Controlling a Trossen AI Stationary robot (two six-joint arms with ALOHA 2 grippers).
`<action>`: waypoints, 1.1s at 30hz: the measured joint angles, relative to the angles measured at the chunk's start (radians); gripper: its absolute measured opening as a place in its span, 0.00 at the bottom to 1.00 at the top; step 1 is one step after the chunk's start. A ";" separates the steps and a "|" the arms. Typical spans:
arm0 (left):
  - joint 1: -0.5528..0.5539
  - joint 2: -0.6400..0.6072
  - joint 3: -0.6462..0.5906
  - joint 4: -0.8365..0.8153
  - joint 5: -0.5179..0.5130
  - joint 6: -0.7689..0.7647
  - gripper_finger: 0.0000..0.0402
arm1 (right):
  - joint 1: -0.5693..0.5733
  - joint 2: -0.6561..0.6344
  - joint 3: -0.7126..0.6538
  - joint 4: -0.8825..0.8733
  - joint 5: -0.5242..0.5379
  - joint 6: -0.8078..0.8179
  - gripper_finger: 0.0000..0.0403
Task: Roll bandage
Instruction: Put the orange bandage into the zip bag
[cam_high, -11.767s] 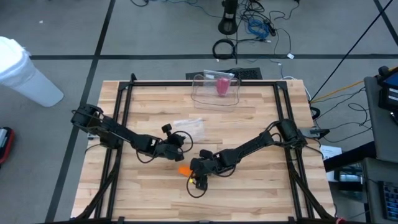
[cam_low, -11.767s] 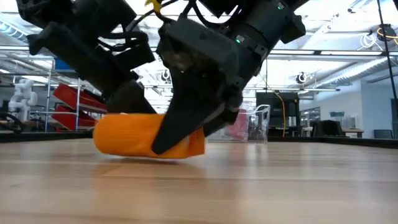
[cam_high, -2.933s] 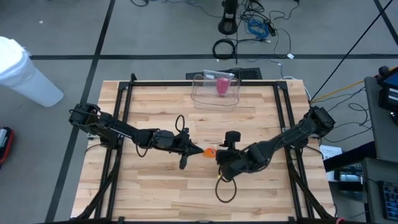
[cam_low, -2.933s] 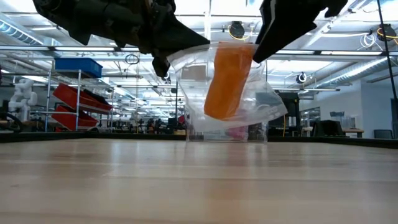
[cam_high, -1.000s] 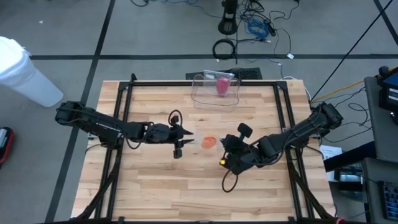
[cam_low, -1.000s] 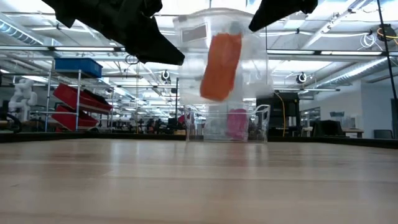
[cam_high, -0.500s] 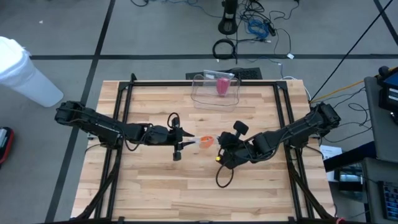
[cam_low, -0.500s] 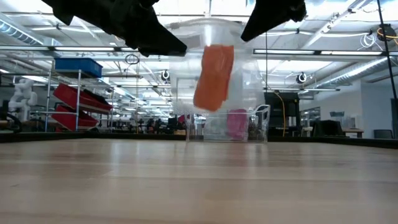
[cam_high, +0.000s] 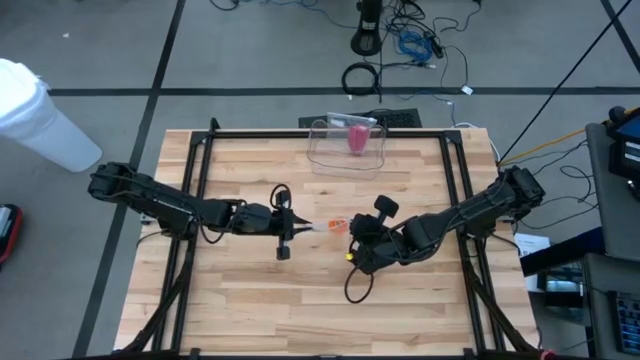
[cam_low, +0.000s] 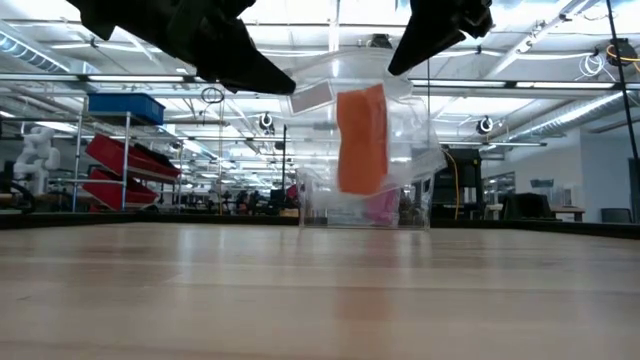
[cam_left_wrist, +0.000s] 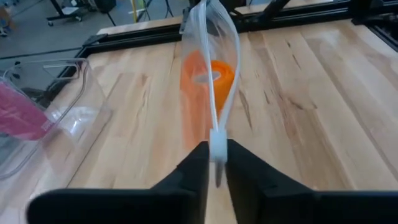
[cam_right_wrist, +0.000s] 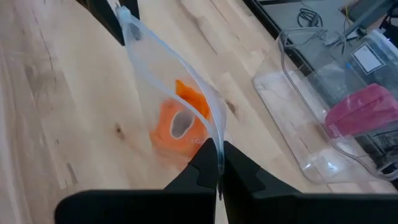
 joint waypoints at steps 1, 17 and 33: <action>0.000 0.000 0.000 -0.002 0.000 0.000 0.13 | 0.000 0.000 0.000 0.001 0.000 -0.001 0.00; -0.001 0.000 0.000 -0.057 -0.006 0.046 0.00 | 0.000 0.000 0.000 -0.002 -0.065 -0.011 0.00; -0.001 0.000 0.000 -0.081 0.123 0.110 0.00 | -0.024 -0.008 0.080 0.279 -0.343 -0.346 0.45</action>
